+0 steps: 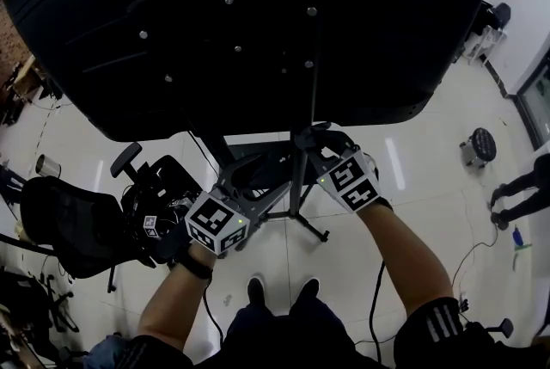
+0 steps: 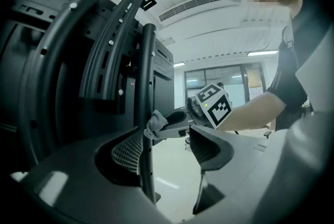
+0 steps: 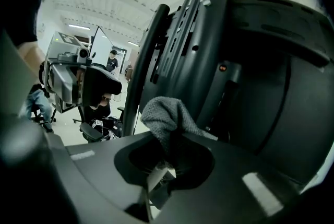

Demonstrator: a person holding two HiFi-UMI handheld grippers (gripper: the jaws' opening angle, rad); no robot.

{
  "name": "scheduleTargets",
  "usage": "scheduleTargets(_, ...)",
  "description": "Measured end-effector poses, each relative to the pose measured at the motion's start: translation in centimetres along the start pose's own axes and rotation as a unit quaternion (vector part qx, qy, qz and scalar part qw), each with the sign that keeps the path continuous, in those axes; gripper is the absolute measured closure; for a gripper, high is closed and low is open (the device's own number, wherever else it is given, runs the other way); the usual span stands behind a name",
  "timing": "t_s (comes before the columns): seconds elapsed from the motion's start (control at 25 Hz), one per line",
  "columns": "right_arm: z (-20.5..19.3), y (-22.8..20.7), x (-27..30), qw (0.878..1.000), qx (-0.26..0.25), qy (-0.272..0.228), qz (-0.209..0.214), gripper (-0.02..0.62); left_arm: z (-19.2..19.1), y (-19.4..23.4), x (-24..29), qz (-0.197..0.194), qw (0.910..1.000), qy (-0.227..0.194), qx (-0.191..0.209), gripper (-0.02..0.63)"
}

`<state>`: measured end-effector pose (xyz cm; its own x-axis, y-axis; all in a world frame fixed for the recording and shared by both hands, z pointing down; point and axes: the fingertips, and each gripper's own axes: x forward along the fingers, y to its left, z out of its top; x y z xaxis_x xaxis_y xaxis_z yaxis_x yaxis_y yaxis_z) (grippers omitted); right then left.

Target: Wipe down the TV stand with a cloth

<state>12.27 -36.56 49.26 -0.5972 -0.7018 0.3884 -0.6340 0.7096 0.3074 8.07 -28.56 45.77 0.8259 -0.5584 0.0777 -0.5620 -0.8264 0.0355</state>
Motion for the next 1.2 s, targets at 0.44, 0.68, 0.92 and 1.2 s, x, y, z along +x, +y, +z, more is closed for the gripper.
scheduleTargets(0.44, -11.3, 4.4, 5.0, 0.995, 0.061, 0.065, 0.041, 0.563, -9.1, 1.2, 0.7, 0.008, 0.9979, 0.038, -0.052, 0.302)
scheduleTargets(0.68, -17.1, 6.2, 7.7, 0.992, 0.078, 0.088, 0.05, 0.563, -15.5, 2.4, 1.4, 0.019, 0.9943, 0.065, -0.083, 0.302)
scheduleTargets(0.92, -23.1, 8.4, 10.3, 0.985, 0.104, 0.123, 0.066, 0.563, -21.3, 2.7, 1.6, 0.02, 0.9895, 0.094, -0.108, 0.302)
scheduleTargets(1.2, -30.0, 11.1, 13.6, 0.976, 0.116, 0.166, 0.081, 0.563, -26.5, 3.2, 2.3, 0.025, 0.9848, 0.105, -0.136, 0.302)
